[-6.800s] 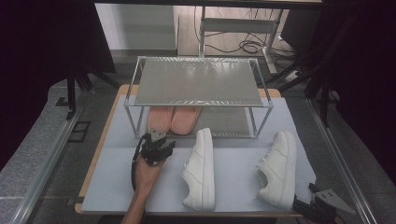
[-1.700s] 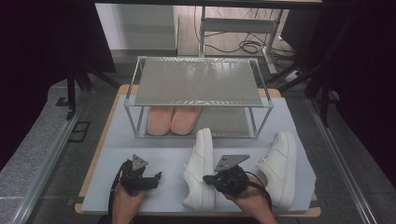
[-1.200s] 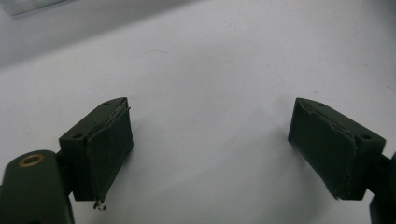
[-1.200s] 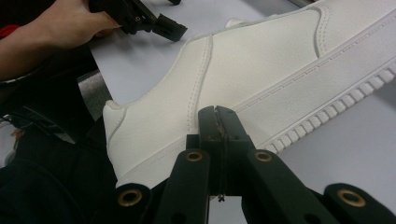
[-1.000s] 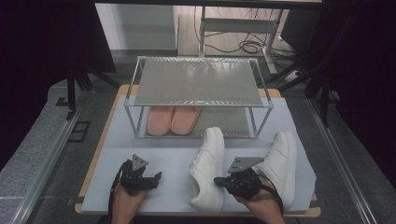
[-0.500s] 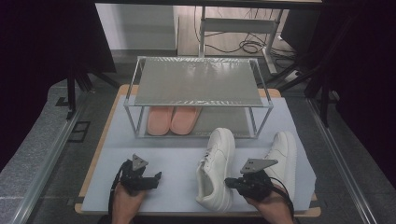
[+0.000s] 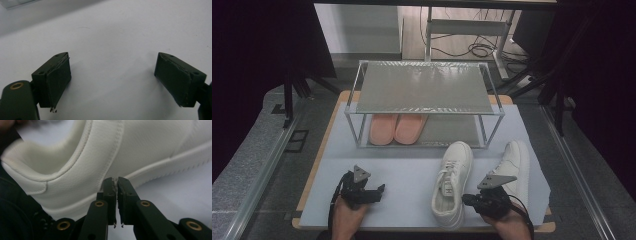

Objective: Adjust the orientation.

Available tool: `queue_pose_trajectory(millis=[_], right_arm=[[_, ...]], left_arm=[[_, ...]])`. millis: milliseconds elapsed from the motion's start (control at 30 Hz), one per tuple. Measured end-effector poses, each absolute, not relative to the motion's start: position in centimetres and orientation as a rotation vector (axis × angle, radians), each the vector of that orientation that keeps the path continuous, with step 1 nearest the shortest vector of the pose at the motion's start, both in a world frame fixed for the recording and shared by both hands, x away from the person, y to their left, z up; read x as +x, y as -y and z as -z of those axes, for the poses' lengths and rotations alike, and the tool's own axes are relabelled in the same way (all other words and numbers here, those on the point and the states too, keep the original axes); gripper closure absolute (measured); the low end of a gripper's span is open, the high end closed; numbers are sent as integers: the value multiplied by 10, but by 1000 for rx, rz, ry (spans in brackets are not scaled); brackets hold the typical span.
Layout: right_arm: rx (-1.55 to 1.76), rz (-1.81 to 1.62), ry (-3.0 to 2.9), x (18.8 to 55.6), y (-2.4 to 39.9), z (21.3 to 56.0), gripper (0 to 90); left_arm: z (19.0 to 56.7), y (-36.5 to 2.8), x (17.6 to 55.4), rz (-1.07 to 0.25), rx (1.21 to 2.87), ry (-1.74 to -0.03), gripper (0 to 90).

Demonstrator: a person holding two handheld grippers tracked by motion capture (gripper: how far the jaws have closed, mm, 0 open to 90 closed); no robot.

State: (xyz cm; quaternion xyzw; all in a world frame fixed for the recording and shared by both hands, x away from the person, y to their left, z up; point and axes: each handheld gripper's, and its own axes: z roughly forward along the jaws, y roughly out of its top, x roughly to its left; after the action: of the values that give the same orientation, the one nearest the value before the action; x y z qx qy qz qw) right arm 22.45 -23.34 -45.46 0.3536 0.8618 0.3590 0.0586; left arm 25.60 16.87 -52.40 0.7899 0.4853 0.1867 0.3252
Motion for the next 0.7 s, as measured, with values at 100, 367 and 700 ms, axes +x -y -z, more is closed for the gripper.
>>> queue_pose_trajectory(millis=[100, 367, 700], right_arm=[[1072, -1006, -2642, 224, 229, 466, 841], [1100, -1035, -2617, 223, 229, 470, 843], [1116, -1084, -2588, 217, 237, 466, 848]], left_arm=[[524, -169, 256, -489, 2070, -1272, 137], [524, -169, 256, -489, 2071, -1271, 139], [524, -169, 256, -489, 2072, -1271, 139]])
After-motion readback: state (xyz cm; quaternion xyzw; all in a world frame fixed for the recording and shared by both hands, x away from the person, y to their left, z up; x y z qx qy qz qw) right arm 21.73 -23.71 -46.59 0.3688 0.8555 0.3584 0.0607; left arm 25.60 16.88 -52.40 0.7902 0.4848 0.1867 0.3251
